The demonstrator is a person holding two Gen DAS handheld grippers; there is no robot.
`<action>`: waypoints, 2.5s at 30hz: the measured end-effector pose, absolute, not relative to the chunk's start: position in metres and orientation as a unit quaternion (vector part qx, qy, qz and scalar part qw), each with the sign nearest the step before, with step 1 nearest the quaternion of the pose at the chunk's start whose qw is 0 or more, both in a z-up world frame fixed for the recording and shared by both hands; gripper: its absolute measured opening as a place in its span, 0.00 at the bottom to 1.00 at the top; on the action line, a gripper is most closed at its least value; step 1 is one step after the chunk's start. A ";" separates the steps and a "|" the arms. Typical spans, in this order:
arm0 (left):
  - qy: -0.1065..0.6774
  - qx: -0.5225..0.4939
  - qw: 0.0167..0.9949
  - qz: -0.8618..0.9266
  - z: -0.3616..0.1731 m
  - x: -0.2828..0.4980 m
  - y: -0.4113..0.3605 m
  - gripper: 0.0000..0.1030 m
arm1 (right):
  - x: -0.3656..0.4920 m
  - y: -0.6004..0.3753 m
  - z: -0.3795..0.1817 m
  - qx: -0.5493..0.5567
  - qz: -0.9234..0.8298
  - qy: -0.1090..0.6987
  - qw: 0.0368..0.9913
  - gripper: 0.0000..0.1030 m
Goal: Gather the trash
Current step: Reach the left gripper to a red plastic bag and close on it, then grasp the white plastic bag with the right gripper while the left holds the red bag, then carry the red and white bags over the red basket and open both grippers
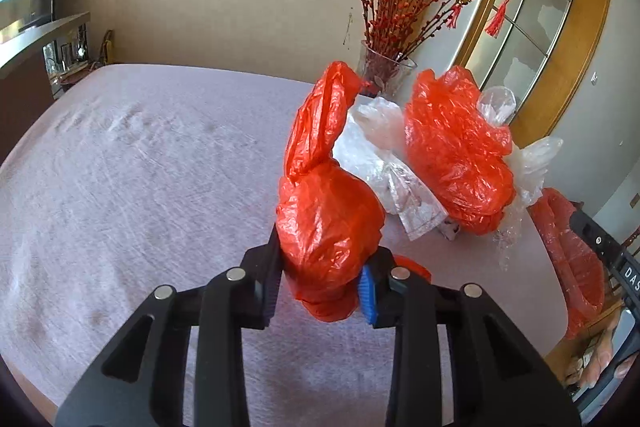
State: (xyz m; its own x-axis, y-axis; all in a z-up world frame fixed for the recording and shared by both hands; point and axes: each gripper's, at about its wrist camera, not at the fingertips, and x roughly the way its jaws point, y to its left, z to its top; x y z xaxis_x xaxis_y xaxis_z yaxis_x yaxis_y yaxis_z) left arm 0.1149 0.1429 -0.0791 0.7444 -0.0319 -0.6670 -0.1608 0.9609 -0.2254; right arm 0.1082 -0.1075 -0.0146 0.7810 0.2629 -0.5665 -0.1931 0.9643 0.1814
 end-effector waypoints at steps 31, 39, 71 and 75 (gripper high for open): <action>0.331 -0.129 0.934 0.034 -0.061 0.115 0.159 0.30 | 0.154 -0.118 0.017 0.145 0.095 0.266 0.948 0.03; 0.325 -0.118 0.938 0.009 -0.053 0.115 0.141 0.30 | 0.130 -0.132 0.037 0.143 0.078 0.231 0.959 0.03; 0.313 -0.059 0.933 -0.170 -0.011 0.145 -0.009 0.30 | 0.069 -0.215 0.020 0.156 -0.025 0.214 0.964 0.03; 0.319 -0.060 0.926 -0.193 -0.011 0.157 -0.027 0.30 | 0.064 -0.231 0.025 0.160 -0.052 0.199 0.965 0.03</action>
State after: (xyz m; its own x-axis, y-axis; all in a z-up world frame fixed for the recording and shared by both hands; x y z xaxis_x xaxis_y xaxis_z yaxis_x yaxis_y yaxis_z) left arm 0.1567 -0.0274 -0.0112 0.7224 -0.3956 -0.5671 0.3191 0.9184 -0.2341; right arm 0.0639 -0.2309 0.0248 0.9150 -0.0366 -0.4017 0.1644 0.9432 0.2887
